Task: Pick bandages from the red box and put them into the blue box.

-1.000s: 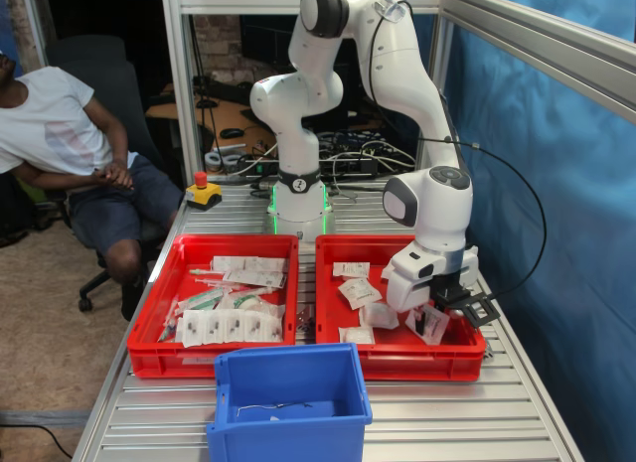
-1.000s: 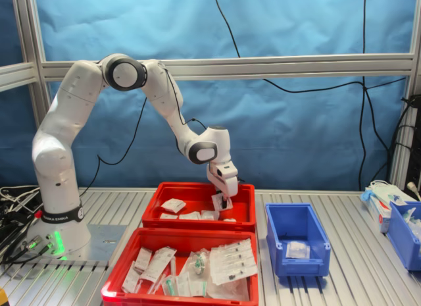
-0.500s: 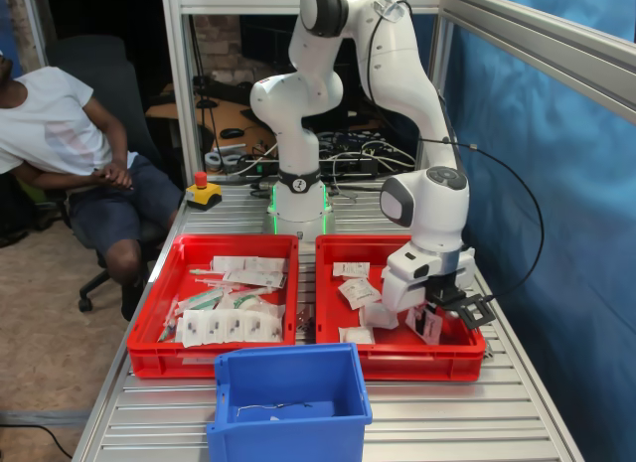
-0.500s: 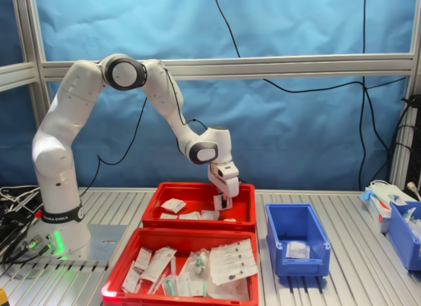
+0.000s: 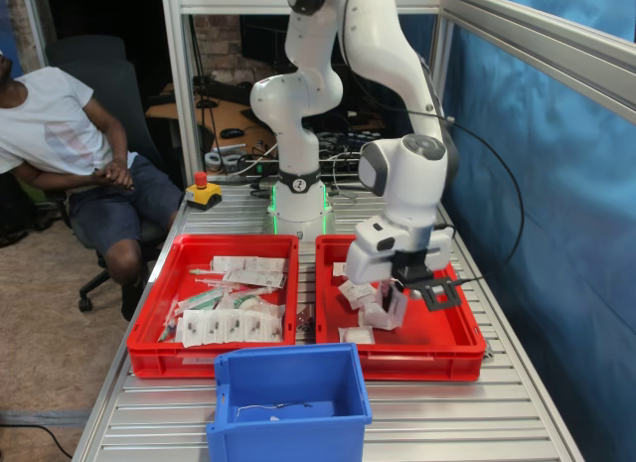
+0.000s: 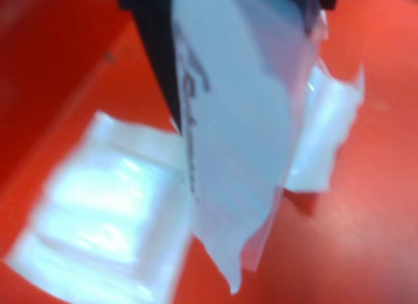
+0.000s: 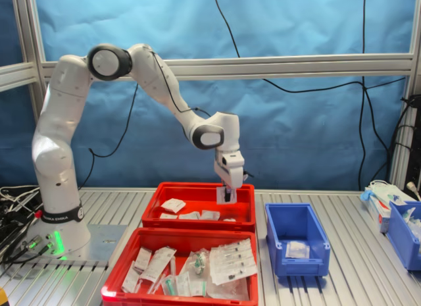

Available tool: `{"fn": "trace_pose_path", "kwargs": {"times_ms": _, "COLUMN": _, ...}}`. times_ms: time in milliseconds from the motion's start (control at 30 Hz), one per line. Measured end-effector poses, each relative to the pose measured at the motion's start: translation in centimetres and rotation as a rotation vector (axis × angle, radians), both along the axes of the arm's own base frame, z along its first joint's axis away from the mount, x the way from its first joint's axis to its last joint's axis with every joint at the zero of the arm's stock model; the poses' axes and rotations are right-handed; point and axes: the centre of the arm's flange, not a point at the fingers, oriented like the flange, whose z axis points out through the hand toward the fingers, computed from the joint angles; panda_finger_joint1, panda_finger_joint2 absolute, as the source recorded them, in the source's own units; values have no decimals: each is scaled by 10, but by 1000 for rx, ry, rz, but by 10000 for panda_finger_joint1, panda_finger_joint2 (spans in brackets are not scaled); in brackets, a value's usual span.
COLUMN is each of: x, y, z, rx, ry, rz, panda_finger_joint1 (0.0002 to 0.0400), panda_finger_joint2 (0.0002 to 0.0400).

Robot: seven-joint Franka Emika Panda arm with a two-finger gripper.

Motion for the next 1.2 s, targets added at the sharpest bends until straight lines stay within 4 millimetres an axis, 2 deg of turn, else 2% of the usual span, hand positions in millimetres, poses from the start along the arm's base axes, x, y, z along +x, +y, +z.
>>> {"fn": "trace_pose_path", "kwargs": {"times_ms": 133, "x": 5, "y": -20, "z": 28, "rx": -4, "ry": 9, "rz": -42, "panda_finger_joint1": 63, "panda_finger_joint2": 63}}
{"fn": "trace_pose_path", "kwargs": {"times_ms": 200, "x": 11, "y": -41, "z": 60, "rx": -4, "ry": 15, "rz": -86, "panda_finger_joint1": 63, "panda_finger_joint2": 63}}
{"fn": "trace_pose_path", "kwargs": {"times_ms": 333, "x": 18, "y": -64, "z": 93, "rx": 2, "ry": 20, "rz": -135, "panda_finger_joint1": 63, "panda_finger_joint2": 63}}
{"fn": "trace_pose_path", "kwargs": {"times_ms": 433, "x": 28, "y": -91, "z": 135, "rx": 27, "ry": 12, "rz": -204, "panda_finger_joint1": 63, "panda_finger_joint2": 63}}
{"fn": "trace_pose_path", "kwargs": {"times_ms": 567, "x": 37, "y": -111, "z": 165, "rx": 55, "ry": -13, "rz": -254, "panda_finger_joint1": 63, "panda_finger_joint2": 63}}
{"fn": "trace_pose_path", "kwargs": {"times_ms": 600, "x": 42, "y": -120, "z": 179, "rx": 65, "ry": -28, "rz": -275, "panda_finger_joint1": 63, "panda_finger_joint2": 63}}
{"fn": "trace_pose_path", "kwargs": {"times_ms": 767, "x": 58, "y": -153, "z": 221, "rx": 85, "ry": -91, "rz": -340, "panda_finger_joint1": 63, "panda_finger_joint2": 63}}
{"fn": "trace_pose_path", "kwargs": {"times_ms": 933, "x": 66, "y": -166, "z": 235, "rx": 82, "ry": -119, "rz": -364, "panda_finger_joint1": 63, "panda_finger_joint2": 63}}
{"fn": "trace_pose_path", "kwargs": {"times_ms": 1000, "x": 76, "y": -176, "z": 243, "rx": 73, "ry": -140, "rz": -385, "panda_finger_joint1": 63, "panda_finger_joint2": 63}}
{"fn": "trace_pose_path", "kwargs": {"times_ms": 1200, "x": 98, "y": -182, "z": 240, "rx": 68, "ry": -159, "rz": -422, "panda_finger_joint1": 63, "panda_finger_joint2": 63}}
